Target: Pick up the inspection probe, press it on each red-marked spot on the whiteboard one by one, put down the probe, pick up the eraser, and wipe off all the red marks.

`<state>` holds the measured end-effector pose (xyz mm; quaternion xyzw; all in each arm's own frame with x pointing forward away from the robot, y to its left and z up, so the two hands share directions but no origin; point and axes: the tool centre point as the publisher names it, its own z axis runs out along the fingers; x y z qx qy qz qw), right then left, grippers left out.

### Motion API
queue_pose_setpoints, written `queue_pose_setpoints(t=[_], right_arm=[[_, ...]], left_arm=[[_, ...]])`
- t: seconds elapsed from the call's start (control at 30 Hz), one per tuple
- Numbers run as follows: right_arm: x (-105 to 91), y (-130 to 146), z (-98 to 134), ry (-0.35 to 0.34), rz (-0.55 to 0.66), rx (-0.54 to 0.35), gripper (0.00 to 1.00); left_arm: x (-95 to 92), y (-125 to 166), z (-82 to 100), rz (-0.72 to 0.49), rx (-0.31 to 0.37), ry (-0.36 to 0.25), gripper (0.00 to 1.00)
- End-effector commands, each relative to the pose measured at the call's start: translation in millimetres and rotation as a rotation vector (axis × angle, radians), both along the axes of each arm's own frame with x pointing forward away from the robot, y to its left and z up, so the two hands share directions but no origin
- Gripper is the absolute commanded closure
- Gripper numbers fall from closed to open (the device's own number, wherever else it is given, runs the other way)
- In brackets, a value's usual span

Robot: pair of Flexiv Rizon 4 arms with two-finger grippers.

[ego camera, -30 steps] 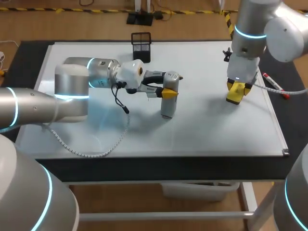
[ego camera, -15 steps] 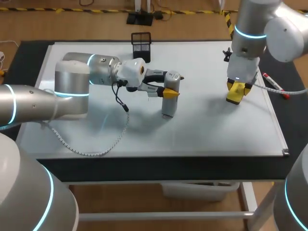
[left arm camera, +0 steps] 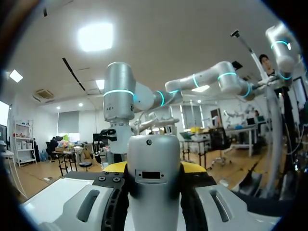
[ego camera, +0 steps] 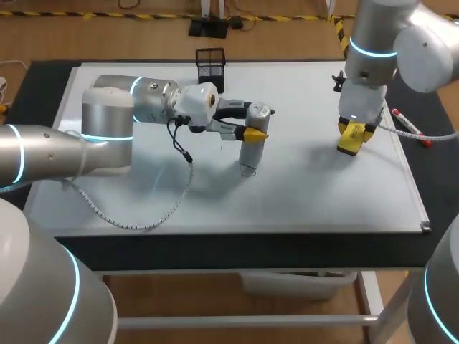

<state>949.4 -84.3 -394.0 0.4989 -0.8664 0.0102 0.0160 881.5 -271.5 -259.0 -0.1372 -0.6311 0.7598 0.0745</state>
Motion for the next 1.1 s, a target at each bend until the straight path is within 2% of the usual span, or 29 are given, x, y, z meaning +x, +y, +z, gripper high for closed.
queue_pose_setpoints(t=[0.03, 0.37, 1.1], right_arm=[[0.3, -1, 1, 0.000, 0.002, -0.002, 1.00], [0.3, -1, 1, 0.000, 0.002, -0.002, 1.00], [0.3, -1, 1, 0.000, 0.002, -0.002, 1.00]], left_arm=[[-1.1, 18, 10.7, 0.023, -0.006, 0.000, 1.00], [8.1, 69, 24.0, 0.108, -0.048, 0.014, 1.00], [42.7, 198, 29.6, 0.347, -0.093, 0.051, 1.00]])
